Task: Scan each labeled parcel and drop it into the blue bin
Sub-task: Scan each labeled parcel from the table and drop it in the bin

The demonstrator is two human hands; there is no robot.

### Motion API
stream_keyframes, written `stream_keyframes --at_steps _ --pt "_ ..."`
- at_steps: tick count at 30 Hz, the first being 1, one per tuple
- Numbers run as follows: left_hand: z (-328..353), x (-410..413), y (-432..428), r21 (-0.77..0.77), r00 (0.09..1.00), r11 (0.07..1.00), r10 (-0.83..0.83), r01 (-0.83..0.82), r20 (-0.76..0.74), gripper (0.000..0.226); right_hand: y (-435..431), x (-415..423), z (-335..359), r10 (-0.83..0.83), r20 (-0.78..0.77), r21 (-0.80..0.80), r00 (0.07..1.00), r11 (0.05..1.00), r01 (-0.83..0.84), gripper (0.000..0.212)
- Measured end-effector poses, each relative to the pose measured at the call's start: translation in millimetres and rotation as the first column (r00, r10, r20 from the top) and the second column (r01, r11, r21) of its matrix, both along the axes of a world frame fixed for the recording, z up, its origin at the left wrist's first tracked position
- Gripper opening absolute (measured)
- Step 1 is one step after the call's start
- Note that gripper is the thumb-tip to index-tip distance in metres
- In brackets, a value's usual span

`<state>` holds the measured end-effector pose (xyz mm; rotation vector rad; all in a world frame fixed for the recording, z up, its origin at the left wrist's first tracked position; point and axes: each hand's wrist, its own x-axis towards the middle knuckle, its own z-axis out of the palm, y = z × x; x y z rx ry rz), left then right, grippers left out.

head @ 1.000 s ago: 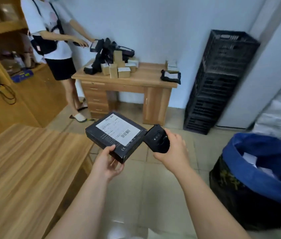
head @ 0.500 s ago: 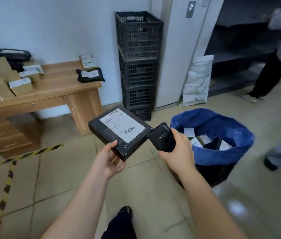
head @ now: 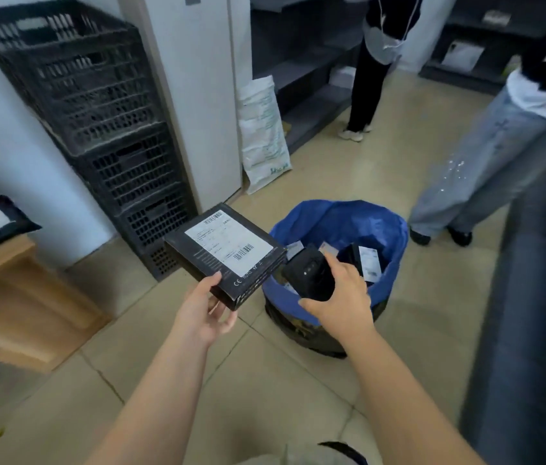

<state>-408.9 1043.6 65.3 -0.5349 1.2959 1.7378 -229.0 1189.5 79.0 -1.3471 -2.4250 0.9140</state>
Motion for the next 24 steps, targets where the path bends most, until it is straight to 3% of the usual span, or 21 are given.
stream_keyframes --at_steps 6,9,13,19,24 --pt "-40.2 -22.9 78.5 -0.095 0.981 0.979 -0.173 0.181 0.088 0.036 69.1 1.0 -26.4 -0.245 0.08 -0.04 0.966 0.968 0.249 0.094" --pt "-57.2 -36.0 124.3 -0.123 0.971 0.965 -0.223 0.233 0.088 0.031 112.6 -8.2 -44.2 -0.296 0.04 -0.07 0.954 0.952 0.299 0.088" --pt "-78.5 -49.5 194.3 -0.204 0.956 0.936 -0.295 0.288 -0.004 0.021 178.2 -30.0 -67.6 -0.304 0.036 -0.123 0.952 0.944 0.306 0.089" --pt "-113.8 -68.3 290.6 -0.376 0.908 0.853 -0.414 0.361 -0.067 0.04 255.0 -50.5 -109.0 -0.277 0.163 -0.153 0.947 0.941 0.302 0.095" --pt "-153.0 -73.6 349.0 -0.487 0.879 0.77 -0.477 0.413 -0.008 0.052 294.0 -67.1 -148.7 -0.311 0.217 -0.242 0.925 0.901 0.36 0.093"
